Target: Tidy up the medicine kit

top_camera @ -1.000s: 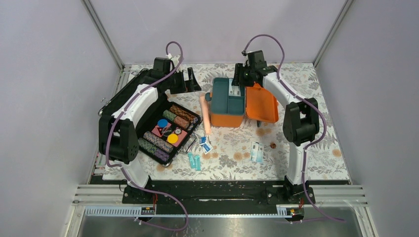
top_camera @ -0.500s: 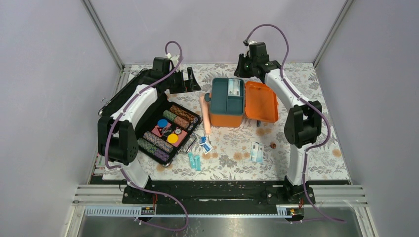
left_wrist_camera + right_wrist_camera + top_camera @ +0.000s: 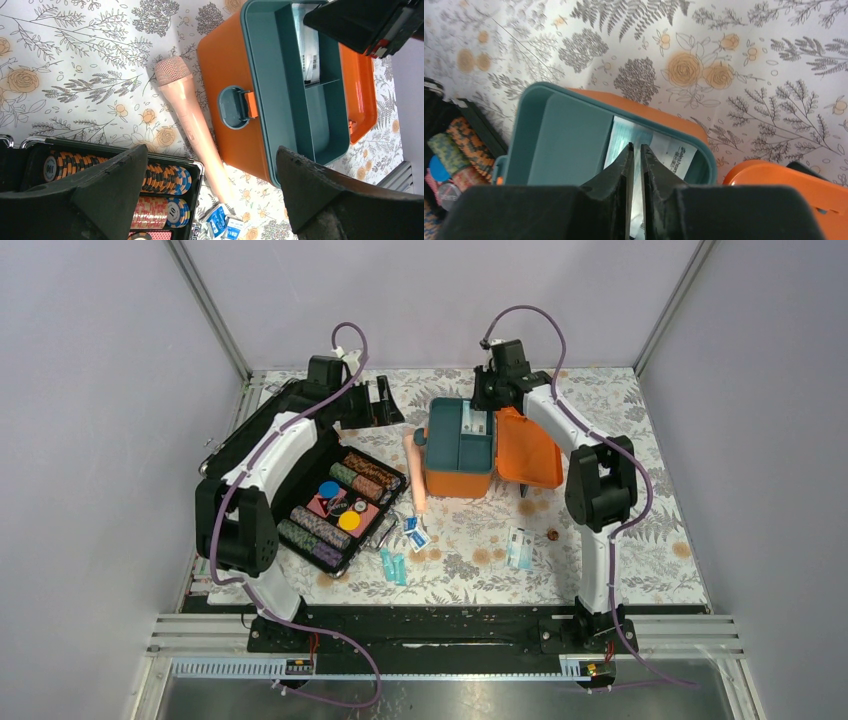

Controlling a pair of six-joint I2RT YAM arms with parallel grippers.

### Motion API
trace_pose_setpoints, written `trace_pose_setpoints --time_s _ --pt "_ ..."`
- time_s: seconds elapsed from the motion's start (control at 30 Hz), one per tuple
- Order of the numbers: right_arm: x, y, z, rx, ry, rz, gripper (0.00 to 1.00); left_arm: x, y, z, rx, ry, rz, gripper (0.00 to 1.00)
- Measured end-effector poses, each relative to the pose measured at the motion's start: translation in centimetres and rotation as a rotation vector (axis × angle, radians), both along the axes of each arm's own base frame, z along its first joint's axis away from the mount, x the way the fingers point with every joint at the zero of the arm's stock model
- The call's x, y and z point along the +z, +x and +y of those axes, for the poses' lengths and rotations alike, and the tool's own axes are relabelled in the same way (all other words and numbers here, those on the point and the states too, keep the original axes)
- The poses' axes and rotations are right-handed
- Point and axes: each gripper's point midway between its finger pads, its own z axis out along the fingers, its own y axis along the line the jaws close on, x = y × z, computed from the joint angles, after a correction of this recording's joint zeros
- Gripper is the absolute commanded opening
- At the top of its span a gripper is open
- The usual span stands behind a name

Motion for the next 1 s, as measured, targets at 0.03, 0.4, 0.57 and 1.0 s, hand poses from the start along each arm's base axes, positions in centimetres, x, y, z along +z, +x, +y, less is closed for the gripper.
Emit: trace_pose_setpoints --time_s 0.03,0.4,0.57,1.0 --pt "-0.4 -0.2 0.0 -0.003 -0.011 0.006 0.18 0.1 0.0 0.0 0.001 0.001 -0.002 0.99" --pt "-1.3 -0.4 -0.5 -0.016 -0.070 0.003 0.20 -0.4 -0.7 0.5 0.017 0.016 0.008 0.99" --pt "0.0 -0.5 -0.5 -0.014 -0.058 -0.014 0.45 -0.3 -0.8 0.6 0.018 0.016 0.006 0.99" --pt "12.6 -16.2 -6.8 0.092 -0.109 -0.238 0.99 5.7 -2.4 0.3 0.059 0.012 -0.177 0.99"
